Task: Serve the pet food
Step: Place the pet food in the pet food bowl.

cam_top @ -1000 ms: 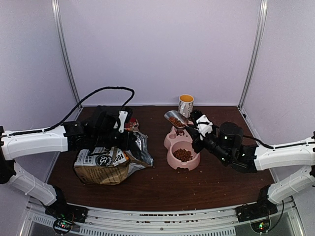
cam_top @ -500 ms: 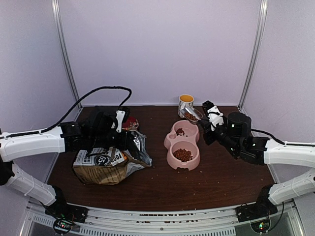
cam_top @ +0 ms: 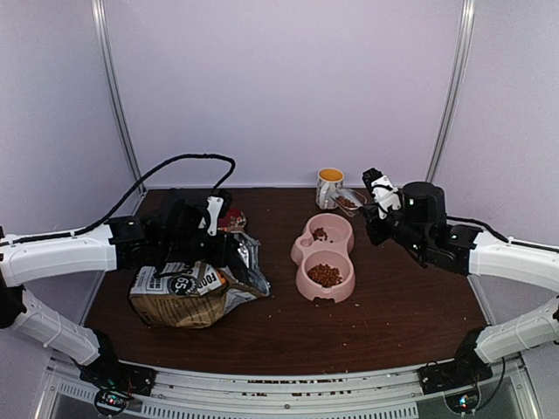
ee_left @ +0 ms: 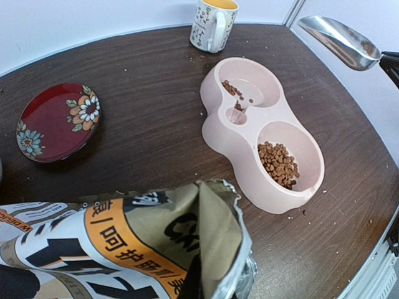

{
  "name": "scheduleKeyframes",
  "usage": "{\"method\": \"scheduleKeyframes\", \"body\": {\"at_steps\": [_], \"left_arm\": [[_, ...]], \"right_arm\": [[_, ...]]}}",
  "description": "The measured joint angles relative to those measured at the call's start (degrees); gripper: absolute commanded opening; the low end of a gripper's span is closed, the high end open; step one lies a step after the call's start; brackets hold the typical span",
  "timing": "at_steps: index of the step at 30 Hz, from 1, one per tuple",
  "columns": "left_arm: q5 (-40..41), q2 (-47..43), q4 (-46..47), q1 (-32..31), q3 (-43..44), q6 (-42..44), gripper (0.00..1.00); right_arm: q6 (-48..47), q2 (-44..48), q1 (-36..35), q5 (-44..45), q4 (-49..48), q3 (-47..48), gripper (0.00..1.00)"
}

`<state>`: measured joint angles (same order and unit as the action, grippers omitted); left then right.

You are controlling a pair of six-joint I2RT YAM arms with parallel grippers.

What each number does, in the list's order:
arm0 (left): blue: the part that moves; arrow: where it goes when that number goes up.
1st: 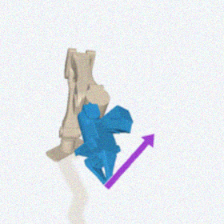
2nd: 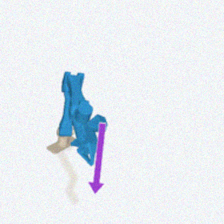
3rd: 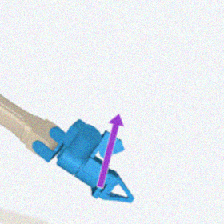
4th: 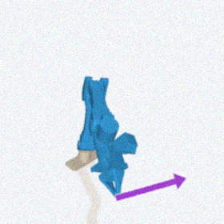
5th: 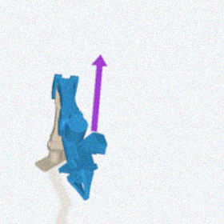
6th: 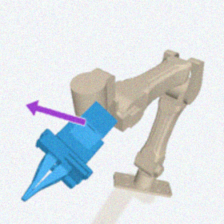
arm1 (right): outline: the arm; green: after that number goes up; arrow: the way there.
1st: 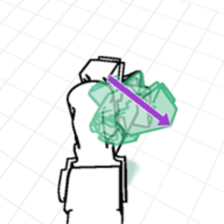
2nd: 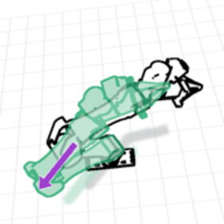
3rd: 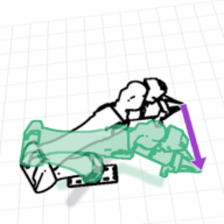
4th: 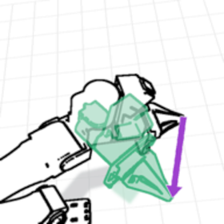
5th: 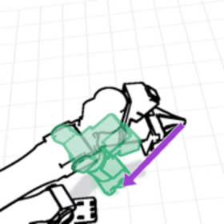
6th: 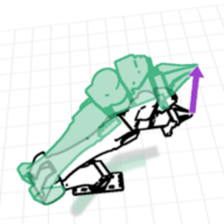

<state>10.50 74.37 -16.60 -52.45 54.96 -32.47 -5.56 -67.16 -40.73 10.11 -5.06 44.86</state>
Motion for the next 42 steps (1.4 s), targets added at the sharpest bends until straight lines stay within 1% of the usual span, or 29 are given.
{"method": "scheduleKeyframes", "body": {"at_steps": [9,16,29,42], "left_arm": [[-0.02,-0.61,0.35,-0.02,-0.68,-0.04,0.00],[-0.17,-0.70,0.63,0.00,-0.85,0.02,0.00],[-0.26,-0.66,0.70,0.00,-0.85,0.70,0.00],[-0.22,-0.66,0.68,0.00,-0.87,0.63,0.00]], "right_arm": [[1.73,-5.60,2.73,-3.37,5.81,5.27,0.00],[3.26,-8.00,3.89,-5.42,10.99,8.70,0.00],[4.48,-11.28,5.22,-7.61,19.80,13.79,0.00],[4.24,-11.47,5.79,-8.00,23.63,15.02,0.00]]}}
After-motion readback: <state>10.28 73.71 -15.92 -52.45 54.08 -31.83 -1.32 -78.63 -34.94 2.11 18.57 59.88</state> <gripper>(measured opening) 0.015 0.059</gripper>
